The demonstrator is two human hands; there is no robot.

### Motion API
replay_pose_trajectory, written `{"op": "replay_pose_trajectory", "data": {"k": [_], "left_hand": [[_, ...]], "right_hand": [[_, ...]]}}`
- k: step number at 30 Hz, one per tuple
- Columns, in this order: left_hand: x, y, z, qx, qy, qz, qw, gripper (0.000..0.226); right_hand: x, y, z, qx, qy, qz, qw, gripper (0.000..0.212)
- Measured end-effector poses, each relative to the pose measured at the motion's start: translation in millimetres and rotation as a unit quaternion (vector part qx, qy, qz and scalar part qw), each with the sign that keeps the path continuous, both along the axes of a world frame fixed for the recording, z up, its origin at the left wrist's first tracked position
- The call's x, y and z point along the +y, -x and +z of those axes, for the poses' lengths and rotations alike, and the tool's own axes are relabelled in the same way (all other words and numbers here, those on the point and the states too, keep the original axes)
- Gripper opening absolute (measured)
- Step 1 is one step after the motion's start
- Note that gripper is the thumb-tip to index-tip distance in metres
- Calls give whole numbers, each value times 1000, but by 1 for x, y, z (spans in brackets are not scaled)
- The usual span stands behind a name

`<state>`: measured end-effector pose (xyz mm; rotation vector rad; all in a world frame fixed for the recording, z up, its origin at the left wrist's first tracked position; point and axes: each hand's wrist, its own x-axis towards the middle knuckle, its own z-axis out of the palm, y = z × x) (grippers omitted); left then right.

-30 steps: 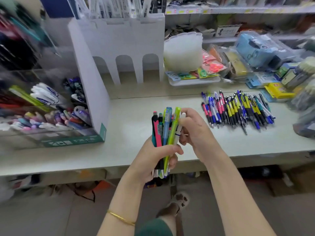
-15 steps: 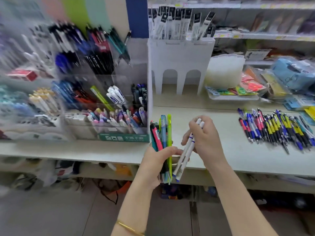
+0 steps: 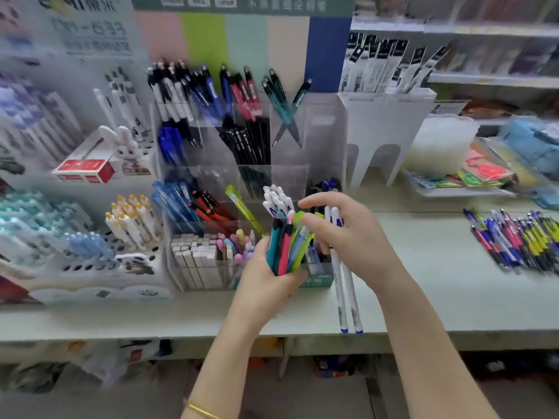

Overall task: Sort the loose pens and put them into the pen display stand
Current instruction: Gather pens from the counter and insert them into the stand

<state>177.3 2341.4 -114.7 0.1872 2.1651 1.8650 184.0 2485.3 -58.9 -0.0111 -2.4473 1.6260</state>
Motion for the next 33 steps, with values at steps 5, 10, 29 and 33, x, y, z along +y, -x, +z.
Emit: {"op": "replay_pose_trajectory", "data": {"k": [5,10,29,33], "left_hand": [[-30,25,-2,61,89,-25,994,35],[-46,41,3,90,125,-50,987,33],[-31,80,31,119,190,-57,973,33],[-29,83,37,102,148,-75,981,32]], "right_hand": [[-25,29,-4,-67,-146,-28,987,18],[-33,42,6,-83,-164,-29,983,11],[10,97,41,16,32,-65,997,13],[13,102,38,-8,117,-45,992,19]]}}
